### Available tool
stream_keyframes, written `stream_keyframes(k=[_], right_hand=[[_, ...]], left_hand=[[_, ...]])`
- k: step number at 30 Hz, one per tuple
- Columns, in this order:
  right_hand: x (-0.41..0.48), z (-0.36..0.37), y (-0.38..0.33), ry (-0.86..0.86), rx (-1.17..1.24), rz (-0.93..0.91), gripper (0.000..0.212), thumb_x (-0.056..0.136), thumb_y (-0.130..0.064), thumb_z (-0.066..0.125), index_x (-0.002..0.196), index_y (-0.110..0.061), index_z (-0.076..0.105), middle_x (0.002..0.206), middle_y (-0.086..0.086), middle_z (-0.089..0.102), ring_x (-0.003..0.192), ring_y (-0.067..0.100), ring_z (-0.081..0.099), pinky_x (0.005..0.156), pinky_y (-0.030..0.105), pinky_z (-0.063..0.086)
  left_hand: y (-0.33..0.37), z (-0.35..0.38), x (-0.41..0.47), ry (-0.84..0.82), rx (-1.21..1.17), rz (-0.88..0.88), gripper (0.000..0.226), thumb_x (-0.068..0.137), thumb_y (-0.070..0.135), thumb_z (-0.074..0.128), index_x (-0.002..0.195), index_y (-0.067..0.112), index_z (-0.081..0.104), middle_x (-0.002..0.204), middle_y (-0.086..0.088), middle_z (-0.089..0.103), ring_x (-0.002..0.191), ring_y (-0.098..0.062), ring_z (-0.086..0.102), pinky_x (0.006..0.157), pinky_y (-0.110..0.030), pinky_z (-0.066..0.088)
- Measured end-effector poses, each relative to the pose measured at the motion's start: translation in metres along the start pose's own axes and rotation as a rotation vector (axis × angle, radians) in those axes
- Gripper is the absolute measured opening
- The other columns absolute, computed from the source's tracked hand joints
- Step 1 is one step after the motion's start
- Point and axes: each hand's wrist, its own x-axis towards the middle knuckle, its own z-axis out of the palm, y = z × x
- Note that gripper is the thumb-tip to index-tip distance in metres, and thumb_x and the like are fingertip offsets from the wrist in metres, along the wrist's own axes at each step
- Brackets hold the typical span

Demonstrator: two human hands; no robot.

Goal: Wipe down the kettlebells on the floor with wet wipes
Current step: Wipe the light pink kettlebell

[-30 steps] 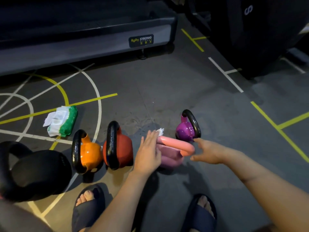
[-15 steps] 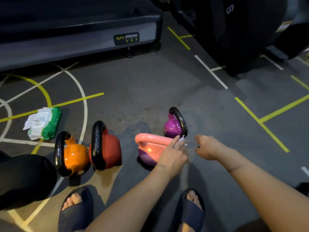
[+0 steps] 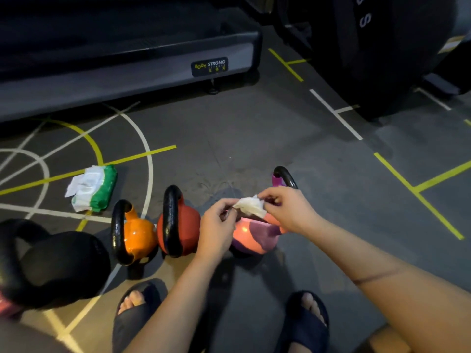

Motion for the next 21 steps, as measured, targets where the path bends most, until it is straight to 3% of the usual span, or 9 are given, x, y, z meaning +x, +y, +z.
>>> stream_keyframes(k=[3,6,8,10,13,15,17,19,21], right_hand=[[0.005,0.003,-0.026,-0.011,0.102,-0.014,0.018,0.089,-0.011,0.064,0.084,-0.027,0.071,0.072,-0.003,0.072,0.065,0.015,0.068,0.067,0.031,0.058],[0.005,0.004,-0.041,0.045,-0.135,-0.164,0.024,0.086,-0.027,0.068,0.066,-0.028,0.054,0.059,-0.004,0.059,0.060,0.015,0.056,0.063,0.039,0.051],[0.000,0.005,-0.052,0.043,-0.339,-0.275,0.024,0.086,-0.034,0.065,0.070,-0.025,0.050,0.070,-0.004,0.055,0.069,0.020,0.057,0.061,0.039,0.049],[-0.004,0.007,-0.058,0.012,-0.482,-0.354,0.014,0.087,-0.033,0.063,0.080,-0.023,0.057,0.084,-0.002,0.056,0.081,0.026,0.061,0.064,0.038,0.049],[-0.003,-0.004,-0.062,-0.165,-0.495,-0.336,0.012,0.088,-0.031,0.064,0.080,-0.022,0.065,0.083,-0.002,0.059,0.078,0.021,0.061,0.069,0.035,0.050],[-0.007,-0.016,-0.068,-0.223,-0.316,-0.169,0.010,0.085,-0.033,0.069,0.088,-0.023,0.069,0.074,-0.009,0.063,0.067,0.007,0.059,0.063,0.021,0.049],[-0.012,-0.015,-0.071,-0.251,0.015,0.049,0.026,0.082,-0.027,0.075,0.106,-0.023,0.068,0.082,-0.008,0.070,0.071,0.006,0.065,0.059,0.016,0.051],[-0.020,0.002,-0.069,-0.227,0.311,0.116,0.033,0.083,-0.012,0.077,0.112,-0.017,0.064,0.084,0.004,0.071,0.071,0.016,0.067,0.063,0.031,0.060],[-0.025,0.028,-0.060,-0.059,0.429,0.110,0.030,0.082,-0.004,0.077,0.107,-0.016,0.067,0.080,0.005,0.073,0.070,0.017,0.067,0.074,0.041,0.060]], left_hand=[[0.012,-0.007,-0.004,0.036,-0.209,-0.142,0.017,0.095,0.001,0.063,0.096,0.012,0.077,0.094,-0.013,0.077,0.090,-0.023,0.072,0.086,-0.048,0.056],[0.042,-0.016,-0.003,0.006,-0.538,-0.318,0.021,0.097,0.002,0.054,0.101,-0.008,0.072,0.097,-0.031,0.072,0.083,-0.028,0.072,0.077,-0.034,0.057],[0.053,-0.020,-0.002,-0.068,-0.624,-0.358,0.027,0.102,0.012,0.052,0.100,-0.008,0.070,0.086,-0.022,0.071,0.069,-0.020,0.071,0.062,-0.025,0.056],[0.055,-0.020,-0.001,-0.123,-0.584,-0.339,0.025,0.103,0.016,0.055,0.099,-0.004,0.071,0.085,-0.012,0.073,0.071,-0.016,0.070,0.062,-0.022,0.056],[0.049,-0.025,0.003,-0.097,-0.563,-0.367,0.025,0.103,0.001,0.051,0.123,0.001,0.066,0.112,-0.012,0.074,0.090,-0.016,0.074,0.068,-0.021,0.058],[0.047,-0.029,0.004,-0.110,-0.611,-0.374,0.036,0.101,-0.008,0.048,0.132,0.007,0.060,0.126,-0.012,0.069,0.102,-0.017,0.072,0.067,-0.021,0.057],[0.046,-0.029,0.003,-0.158,-0.623,-0.361,0.046,0.099,-0.012,0.047,0.138,0.011,0.055,0.134,-0.010,0.065,0.105,-0.020,0.071,0.066,-0.021,0.058],[0.045,-0.026,0.004,-0.195,-0.634,-0.368,0.054,0.098,-0.014,0.045,0.144,0.016,0.049,0.137,-0.012,0.062,0.099,-0.024,0.072,0.069,-0.023,0.059],[0.042,-0.026,0.006,-0.202,-0.672,-0.412,0.063,0.095,-0.019,0.042,0.147,0.016,0.044,0.135,-0.020,0.061,0.094,-0.030,0.071,0.073,-0.027,0.058]])
